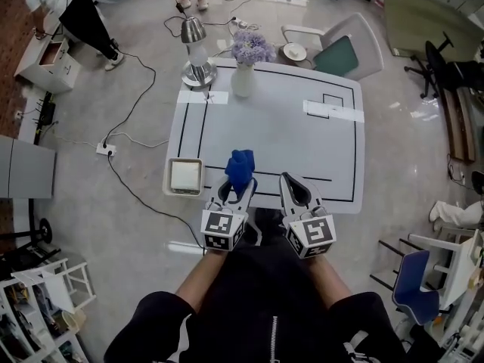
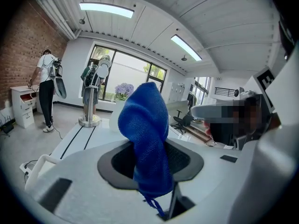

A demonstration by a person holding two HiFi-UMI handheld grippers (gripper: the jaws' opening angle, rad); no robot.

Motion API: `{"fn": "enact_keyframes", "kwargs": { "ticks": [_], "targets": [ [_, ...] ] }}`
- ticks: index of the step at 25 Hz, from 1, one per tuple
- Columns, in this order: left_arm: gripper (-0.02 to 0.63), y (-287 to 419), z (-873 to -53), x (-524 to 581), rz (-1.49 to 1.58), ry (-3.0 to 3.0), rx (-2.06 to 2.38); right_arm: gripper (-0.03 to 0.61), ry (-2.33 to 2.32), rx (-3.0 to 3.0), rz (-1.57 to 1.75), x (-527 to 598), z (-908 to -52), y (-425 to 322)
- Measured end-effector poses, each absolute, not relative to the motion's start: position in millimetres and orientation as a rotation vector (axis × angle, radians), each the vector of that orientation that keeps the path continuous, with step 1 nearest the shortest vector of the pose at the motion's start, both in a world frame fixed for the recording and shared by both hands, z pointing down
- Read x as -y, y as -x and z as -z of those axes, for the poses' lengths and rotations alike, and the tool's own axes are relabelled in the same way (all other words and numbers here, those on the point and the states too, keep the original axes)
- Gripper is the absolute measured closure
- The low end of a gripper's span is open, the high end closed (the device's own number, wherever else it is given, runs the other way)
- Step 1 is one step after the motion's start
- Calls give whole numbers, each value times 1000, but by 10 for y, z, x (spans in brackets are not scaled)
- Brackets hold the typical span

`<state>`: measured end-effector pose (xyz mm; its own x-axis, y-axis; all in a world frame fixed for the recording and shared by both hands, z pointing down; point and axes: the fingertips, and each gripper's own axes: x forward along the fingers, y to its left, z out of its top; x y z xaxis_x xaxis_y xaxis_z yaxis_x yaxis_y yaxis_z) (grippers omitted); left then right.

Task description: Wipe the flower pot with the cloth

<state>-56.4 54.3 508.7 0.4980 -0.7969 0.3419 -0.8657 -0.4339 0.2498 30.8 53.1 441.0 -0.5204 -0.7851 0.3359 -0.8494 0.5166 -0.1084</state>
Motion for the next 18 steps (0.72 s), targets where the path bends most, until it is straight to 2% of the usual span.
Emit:
{"fn": "enact_keyframes", "kwargs": {
  "ticks": [18],
  "targets": [
    [457,736,-4813,-877,-203,-2414,1407,571,-1359,2571,-314,-964,-4163,-123]
  ]
}}
